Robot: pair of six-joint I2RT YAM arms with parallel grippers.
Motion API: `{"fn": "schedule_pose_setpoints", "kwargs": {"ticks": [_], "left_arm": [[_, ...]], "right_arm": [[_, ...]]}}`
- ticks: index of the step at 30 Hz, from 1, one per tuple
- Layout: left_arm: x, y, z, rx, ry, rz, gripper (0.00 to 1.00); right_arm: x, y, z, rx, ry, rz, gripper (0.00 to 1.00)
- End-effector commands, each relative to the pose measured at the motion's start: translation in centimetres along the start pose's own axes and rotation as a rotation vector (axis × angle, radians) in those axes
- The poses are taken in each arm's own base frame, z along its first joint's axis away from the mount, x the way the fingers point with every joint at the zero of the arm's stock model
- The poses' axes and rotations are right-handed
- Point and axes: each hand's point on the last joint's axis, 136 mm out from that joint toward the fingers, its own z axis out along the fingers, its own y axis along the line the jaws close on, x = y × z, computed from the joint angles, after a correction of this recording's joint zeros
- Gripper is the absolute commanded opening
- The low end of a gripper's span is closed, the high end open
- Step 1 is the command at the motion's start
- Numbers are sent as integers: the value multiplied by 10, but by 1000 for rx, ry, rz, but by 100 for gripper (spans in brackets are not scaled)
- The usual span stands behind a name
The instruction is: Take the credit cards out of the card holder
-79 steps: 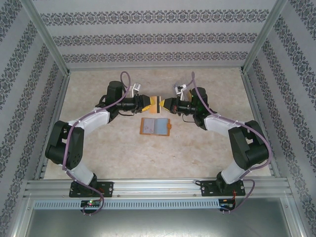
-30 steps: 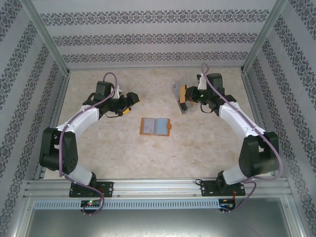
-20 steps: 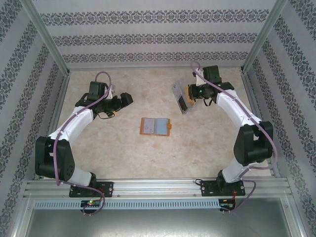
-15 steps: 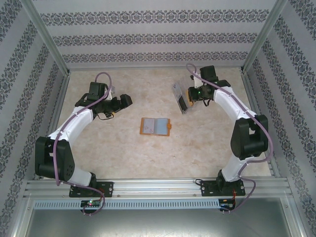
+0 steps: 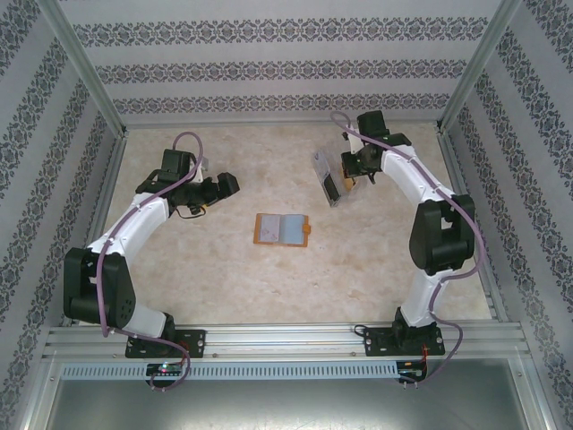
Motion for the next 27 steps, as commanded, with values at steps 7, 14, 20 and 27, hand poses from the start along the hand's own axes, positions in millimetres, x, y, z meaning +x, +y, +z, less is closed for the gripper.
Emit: {"fn": "schedule_pose_setpoints", "kwargs": {"ticks": [7,14,20,27], "left_arm": [[-6,-3,-2,2,9,22,100],[-5,-5,-2,13,14,25,100],[-4,-5,-1,16,19,23,99],[-4,-5,-1,20,23,25,100]], "right_arm": [[-7,-17,4,61,21,-30,0],[-2,-17,12,55,47,-42,0],[4,-19,15,67,74,-61,8],[-4,-8,-6,45,37,-36,26]]}}
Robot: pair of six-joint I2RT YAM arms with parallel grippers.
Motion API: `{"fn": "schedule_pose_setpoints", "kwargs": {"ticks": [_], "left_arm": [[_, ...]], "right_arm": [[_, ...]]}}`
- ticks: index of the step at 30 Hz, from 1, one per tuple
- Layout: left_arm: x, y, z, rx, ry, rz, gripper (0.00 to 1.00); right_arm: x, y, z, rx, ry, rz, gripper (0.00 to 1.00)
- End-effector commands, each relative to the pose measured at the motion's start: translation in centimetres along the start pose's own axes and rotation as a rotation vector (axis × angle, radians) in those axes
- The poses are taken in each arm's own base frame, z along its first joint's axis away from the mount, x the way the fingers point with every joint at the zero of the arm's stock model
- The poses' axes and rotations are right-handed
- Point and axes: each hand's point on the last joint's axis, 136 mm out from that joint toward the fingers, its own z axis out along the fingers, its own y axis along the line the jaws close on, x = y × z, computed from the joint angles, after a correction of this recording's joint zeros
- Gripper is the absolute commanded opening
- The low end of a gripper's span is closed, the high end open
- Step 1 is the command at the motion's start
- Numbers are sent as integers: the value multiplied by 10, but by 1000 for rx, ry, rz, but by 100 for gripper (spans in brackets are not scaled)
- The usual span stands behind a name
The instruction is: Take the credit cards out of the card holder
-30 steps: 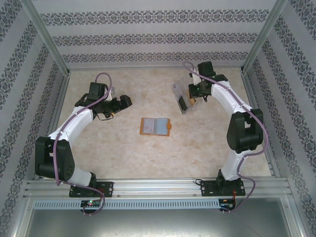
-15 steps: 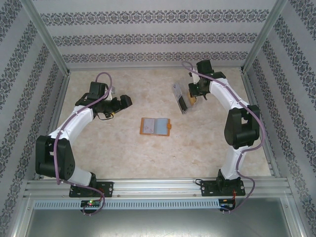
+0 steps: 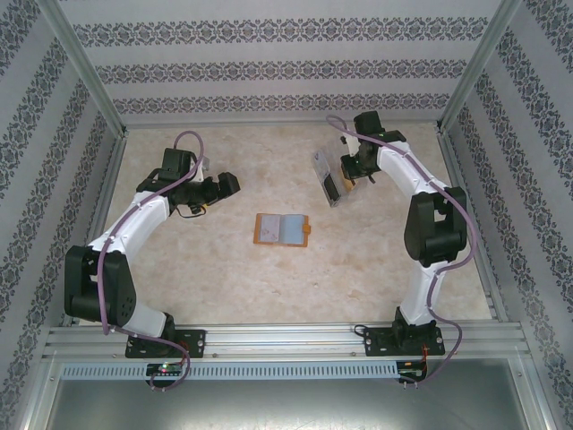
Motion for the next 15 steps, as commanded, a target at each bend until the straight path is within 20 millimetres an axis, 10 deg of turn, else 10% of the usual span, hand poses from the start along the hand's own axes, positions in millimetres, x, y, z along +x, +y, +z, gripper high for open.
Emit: {"fn": "schedule_pose_setpoints", "kwargs": {"ticks": [1,8,15], "left_arm": [[-4,-4,-2,17,13,18,100],[-2,-3,-1,15,17,29,100],[7,-1,9,36,58,7,100]], "right_arm": [[-13,5,-31,-7,-58,28,29],[-8,45,-74,-96,-160,126,53],[26,125,-70,-221,-178,186,60]]}}
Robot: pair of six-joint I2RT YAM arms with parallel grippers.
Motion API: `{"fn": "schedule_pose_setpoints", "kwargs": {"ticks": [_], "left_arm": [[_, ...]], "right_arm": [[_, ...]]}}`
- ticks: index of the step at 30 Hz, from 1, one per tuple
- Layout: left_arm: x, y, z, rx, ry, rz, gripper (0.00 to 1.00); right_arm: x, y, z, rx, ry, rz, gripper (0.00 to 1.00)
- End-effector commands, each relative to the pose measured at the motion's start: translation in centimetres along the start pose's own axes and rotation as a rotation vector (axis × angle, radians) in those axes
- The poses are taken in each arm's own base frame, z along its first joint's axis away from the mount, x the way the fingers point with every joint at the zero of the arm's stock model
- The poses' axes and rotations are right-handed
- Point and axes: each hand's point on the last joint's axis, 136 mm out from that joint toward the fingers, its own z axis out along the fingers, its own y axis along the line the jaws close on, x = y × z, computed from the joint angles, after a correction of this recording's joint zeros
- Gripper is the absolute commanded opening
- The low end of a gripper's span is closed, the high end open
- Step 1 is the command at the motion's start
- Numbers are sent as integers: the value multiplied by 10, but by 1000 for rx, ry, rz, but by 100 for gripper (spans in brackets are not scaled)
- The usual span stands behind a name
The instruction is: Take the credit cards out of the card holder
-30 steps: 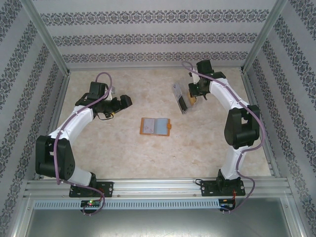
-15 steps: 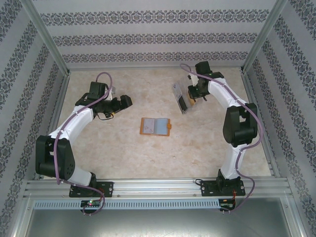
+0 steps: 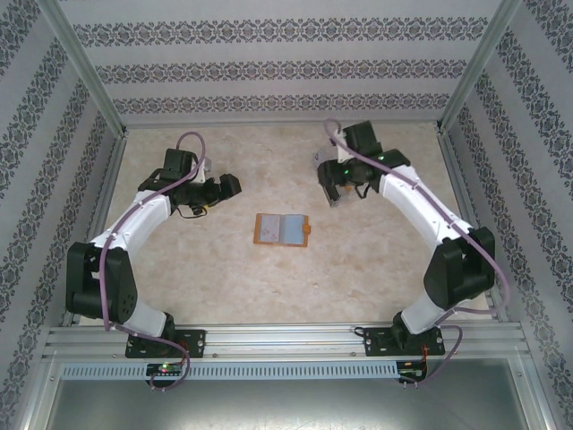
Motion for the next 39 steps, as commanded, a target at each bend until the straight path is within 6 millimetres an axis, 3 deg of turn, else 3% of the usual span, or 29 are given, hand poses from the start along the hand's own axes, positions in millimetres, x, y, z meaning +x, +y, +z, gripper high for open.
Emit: {"fn": "schedule_pose_setpoints", "kwargs": {"ticks": [1,8,14,22,31,39], "left_arm": [[2,-1,3,20,24,6,100],[14,-3,12,38,64,-17,100],[30,-8,26,33,101,-56,98],[59,-9,54,29,168,-114,90],[74,-18,92,-3,235,-177,62],[82,-17,111,-34,294,-175,45]], "right_arm": [[26,28,23,-50,12,118,60],[92,66,84,-81,158,131,55],[118,74,115,-102,241,116,49],[137,66,130,-90,327,41,46],[144,50,129,-92,349,62,46],[148,51,131,-101,365,70,46]]}}
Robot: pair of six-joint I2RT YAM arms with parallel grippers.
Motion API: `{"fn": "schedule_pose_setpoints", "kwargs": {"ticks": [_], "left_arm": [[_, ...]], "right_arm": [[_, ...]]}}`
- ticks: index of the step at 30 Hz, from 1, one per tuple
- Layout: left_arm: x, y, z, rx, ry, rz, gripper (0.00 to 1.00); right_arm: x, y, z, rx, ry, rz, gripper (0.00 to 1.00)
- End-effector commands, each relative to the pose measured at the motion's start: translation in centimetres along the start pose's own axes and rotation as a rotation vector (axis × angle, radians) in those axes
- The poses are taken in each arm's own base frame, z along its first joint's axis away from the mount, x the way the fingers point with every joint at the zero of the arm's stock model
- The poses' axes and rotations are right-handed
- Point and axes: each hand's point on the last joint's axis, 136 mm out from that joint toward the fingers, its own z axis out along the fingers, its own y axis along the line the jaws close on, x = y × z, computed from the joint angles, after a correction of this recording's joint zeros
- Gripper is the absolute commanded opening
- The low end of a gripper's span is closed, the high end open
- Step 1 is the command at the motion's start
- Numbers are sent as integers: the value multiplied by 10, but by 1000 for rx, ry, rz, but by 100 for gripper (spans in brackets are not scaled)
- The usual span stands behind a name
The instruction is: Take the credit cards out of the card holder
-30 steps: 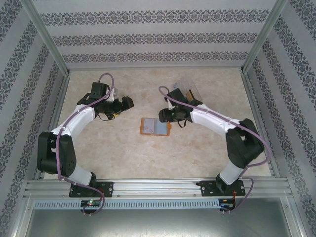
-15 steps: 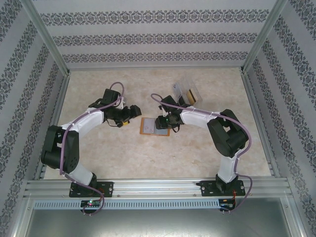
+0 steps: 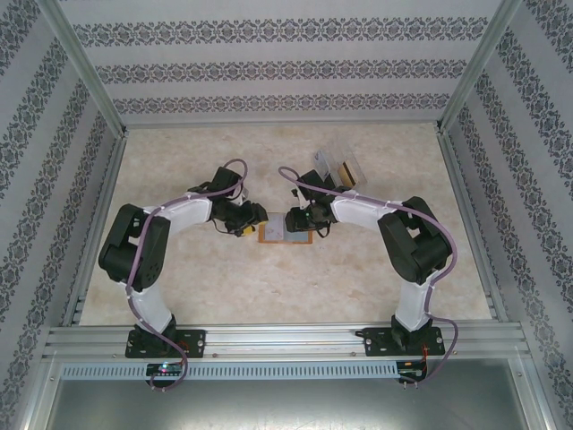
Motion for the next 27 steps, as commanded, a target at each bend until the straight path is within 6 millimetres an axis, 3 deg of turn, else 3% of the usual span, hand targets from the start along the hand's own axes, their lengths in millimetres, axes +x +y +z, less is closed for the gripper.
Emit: {"fn": "schedule_pose_setpoints", "kwargs": {"ticks": [1,4,20,27], "left_arm": [[-3,-9,3,7,3,1,43],[-2,-11,9,9,24,10,38],[2,-10,25,-18,69,28,43],[5,-12,28,-4,87,32,39]], "right_arm": [[16,-7,9,4,61,3,46],[17,-6,11,-3,68,10,46],[18,-8,13,-11,76,22,46],[18,-8,13,-9,78,24,46]]}}
